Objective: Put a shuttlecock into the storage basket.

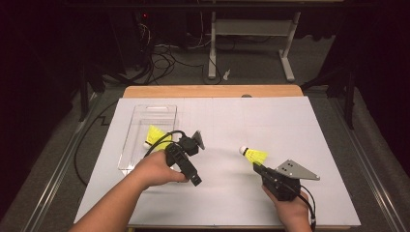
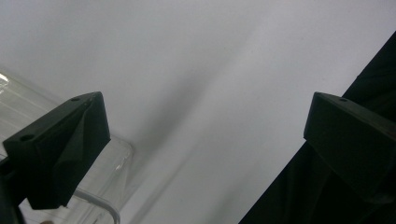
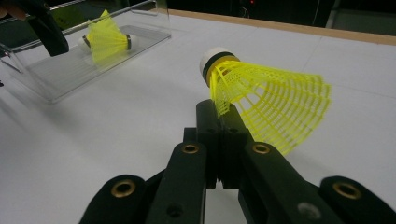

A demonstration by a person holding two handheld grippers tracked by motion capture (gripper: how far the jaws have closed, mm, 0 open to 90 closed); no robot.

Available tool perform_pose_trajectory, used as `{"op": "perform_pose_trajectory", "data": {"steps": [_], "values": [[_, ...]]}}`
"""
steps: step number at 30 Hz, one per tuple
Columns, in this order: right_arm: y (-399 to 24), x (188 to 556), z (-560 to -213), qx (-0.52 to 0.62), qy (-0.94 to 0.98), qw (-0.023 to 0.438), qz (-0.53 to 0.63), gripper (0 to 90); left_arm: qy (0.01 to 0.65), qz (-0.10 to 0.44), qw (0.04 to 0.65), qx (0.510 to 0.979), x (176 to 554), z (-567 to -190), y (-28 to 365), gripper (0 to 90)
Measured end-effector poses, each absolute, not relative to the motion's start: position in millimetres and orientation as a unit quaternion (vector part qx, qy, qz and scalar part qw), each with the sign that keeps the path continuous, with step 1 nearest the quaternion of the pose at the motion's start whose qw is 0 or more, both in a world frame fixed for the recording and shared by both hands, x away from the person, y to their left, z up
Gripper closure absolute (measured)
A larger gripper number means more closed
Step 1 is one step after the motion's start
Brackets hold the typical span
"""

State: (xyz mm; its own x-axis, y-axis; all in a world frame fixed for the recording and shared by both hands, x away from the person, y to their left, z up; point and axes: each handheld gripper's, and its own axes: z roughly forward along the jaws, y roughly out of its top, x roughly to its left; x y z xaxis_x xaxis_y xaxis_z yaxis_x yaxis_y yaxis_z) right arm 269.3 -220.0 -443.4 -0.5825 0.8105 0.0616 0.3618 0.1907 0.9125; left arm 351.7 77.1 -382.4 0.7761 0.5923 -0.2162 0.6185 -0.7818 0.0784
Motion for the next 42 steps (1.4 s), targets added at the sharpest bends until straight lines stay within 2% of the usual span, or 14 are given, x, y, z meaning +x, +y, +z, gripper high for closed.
{"op": "perform_pose_trajectory", "data": {"steps": [42], "values": [[-201.5,272.2,-447.1,0.296,0.807,0.135,0.493,90.0,0.251,-0.104,0.057,0.961,329.4,-395.0,61.4,0.7]]}}
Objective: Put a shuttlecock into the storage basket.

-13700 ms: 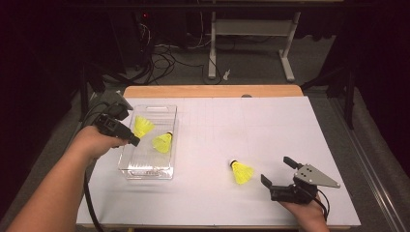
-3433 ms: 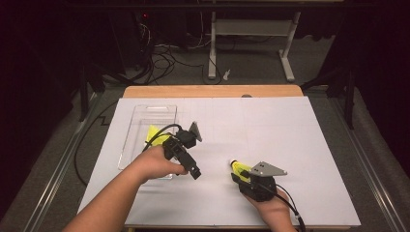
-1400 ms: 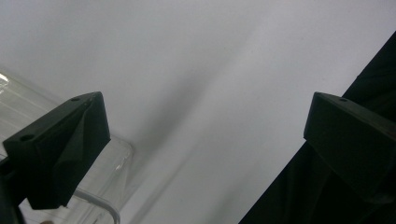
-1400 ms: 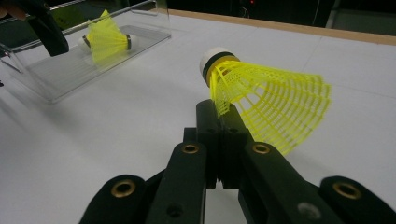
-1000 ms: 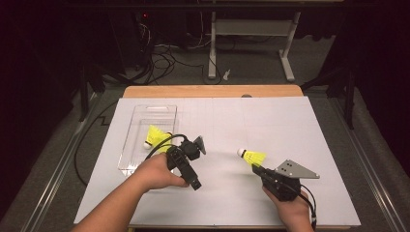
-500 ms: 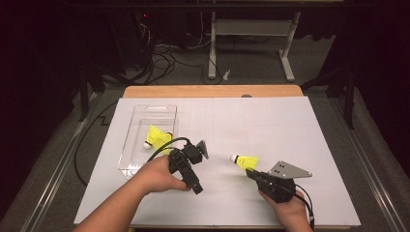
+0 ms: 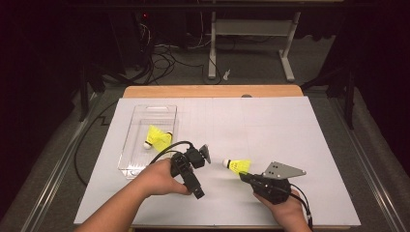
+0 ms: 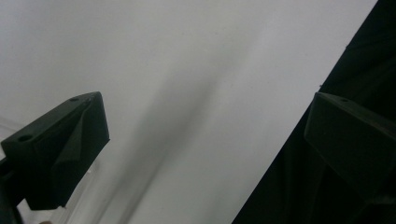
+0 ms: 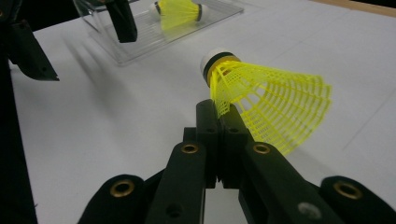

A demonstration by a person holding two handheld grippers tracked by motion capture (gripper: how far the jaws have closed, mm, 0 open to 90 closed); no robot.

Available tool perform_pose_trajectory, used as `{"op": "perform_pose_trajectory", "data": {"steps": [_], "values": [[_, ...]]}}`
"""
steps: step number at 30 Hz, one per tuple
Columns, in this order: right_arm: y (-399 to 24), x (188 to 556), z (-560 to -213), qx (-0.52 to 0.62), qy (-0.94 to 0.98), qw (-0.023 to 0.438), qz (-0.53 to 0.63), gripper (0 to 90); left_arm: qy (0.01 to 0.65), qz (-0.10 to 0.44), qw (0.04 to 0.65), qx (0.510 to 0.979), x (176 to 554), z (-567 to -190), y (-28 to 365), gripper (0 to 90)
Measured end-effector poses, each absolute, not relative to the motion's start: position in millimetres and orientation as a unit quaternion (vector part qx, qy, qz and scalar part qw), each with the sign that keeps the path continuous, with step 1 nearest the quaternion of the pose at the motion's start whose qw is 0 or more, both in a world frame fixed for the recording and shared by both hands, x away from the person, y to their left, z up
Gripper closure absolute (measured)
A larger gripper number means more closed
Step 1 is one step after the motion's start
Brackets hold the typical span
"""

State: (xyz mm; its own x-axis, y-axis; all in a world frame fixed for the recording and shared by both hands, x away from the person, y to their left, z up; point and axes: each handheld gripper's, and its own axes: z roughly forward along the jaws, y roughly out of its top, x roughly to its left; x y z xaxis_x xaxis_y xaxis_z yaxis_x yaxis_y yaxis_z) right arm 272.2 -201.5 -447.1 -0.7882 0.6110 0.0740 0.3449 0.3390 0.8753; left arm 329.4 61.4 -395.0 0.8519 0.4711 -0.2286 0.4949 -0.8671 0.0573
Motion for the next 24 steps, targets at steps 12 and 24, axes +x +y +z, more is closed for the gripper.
{"op": "perform_pose_trajectory", "data": {"steps": [12,24], "values": [[-184.1,264.5,-446.0,0.234,0.823,0.096,0.509,90.0,0.235,-0.104,0.059,0.965,321.0,-397.6,58.5,1.5],[-163.9,255.2,-449.2,0.191,0.838,0.069,0.506,90.0,0.231,-0.107,0.061,0.965,319.6,-398.1,56.2,2.1]]}}
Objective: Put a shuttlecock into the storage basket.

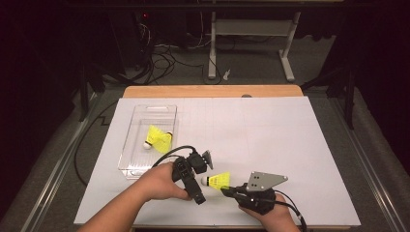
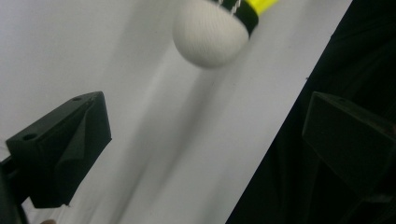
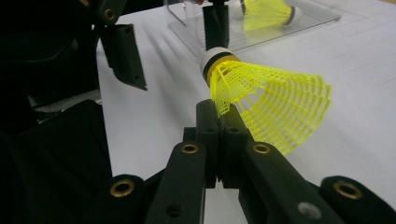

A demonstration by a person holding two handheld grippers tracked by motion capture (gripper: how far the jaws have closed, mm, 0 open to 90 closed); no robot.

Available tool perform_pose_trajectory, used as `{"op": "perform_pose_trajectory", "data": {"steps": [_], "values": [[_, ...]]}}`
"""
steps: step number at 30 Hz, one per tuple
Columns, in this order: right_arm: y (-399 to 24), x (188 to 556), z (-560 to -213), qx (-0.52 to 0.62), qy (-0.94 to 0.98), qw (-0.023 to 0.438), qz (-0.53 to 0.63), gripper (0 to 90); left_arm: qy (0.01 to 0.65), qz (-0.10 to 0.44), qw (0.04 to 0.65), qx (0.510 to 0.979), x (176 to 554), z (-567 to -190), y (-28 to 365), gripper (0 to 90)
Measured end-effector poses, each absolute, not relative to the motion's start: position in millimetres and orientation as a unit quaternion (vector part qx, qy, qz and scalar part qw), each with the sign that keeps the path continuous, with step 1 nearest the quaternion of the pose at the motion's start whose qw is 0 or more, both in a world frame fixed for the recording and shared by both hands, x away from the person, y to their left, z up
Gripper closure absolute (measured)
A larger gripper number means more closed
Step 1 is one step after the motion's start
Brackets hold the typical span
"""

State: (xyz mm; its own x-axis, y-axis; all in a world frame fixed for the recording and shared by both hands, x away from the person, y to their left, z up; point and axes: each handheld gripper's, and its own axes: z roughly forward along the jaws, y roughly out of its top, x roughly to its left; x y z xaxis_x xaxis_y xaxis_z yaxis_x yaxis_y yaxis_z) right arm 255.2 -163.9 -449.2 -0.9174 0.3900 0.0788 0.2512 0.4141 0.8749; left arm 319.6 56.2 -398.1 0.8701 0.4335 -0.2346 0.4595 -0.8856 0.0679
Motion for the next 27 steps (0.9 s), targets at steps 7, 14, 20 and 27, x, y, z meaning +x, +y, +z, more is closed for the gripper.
{"op": "perform_pose_trajectory", "data": {"steps": [7,14,20,27], "values": [[-155.4,252.1,-452.7,0.179,0.844,0.053,0.504,90.0,0.227,-0.107,0.059,0.966,318.6,-399.3,53.8,2.1],[-152.2,252.1,-454.8,0.174,0.847,0.049,0.501,90.0,0.227,-0.106,0.063,0.966,318.1,-397.7,53.7,3.2],[-151.3,252.8,-455.4,0.175,0.846,0.046,0.501,90.0,0.228,-0.092,0.069,0.967,317.5,-393.6,54.0,9.5],[-152.1,254.7,-454.5,0.178,0.842,0.041,0.507,90.0,0.218,-0.089,0.076,0.969,317.4,-390.4,53.0,19.7]]}}
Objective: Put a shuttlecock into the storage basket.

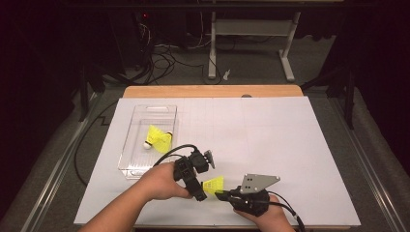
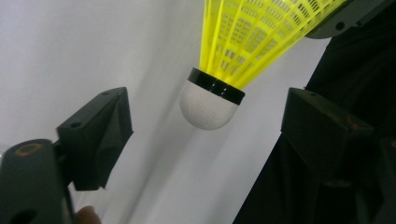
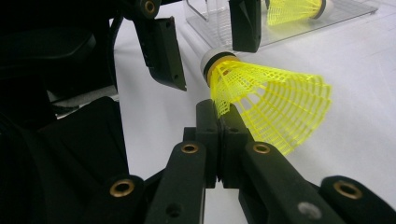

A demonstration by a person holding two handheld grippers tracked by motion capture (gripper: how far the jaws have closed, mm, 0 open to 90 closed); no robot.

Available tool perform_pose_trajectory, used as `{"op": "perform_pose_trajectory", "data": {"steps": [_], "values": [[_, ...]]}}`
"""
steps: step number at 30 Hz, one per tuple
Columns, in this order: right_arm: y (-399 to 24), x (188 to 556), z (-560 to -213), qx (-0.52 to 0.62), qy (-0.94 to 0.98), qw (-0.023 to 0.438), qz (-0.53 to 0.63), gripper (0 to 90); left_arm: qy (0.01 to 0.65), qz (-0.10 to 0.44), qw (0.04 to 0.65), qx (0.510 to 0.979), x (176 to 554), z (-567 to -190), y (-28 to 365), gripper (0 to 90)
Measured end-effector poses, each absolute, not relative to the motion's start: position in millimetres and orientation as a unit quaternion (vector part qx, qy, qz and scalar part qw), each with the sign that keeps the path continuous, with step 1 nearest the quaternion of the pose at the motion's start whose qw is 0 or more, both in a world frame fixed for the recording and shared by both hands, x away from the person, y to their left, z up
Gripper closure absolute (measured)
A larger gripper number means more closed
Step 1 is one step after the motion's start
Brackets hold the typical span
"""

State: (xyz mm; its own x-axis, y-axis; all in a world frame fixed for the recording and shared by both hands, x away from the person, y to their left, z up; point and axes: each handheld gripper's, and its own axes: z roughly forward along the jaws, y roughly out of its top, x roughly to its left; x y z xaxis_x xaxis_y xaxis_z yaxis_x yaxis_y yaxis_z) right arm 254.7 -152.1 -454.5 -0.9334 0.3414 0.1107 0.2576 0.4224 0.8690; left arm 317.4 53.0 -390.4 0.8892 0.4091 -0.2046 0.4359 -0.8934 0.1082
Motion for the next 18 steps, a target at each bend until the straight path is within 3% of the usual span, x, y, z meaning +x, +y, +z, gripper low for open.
{"op": "perform_pose_trajectory", "data": {"steps": [18], "values": [[-151.9,257.5,-454.1,0.183,0.837,0.032,0.515,90.0,0.2,-0.08,0.079,0.973,315.7,-389.1,51.5,44.3]]}}
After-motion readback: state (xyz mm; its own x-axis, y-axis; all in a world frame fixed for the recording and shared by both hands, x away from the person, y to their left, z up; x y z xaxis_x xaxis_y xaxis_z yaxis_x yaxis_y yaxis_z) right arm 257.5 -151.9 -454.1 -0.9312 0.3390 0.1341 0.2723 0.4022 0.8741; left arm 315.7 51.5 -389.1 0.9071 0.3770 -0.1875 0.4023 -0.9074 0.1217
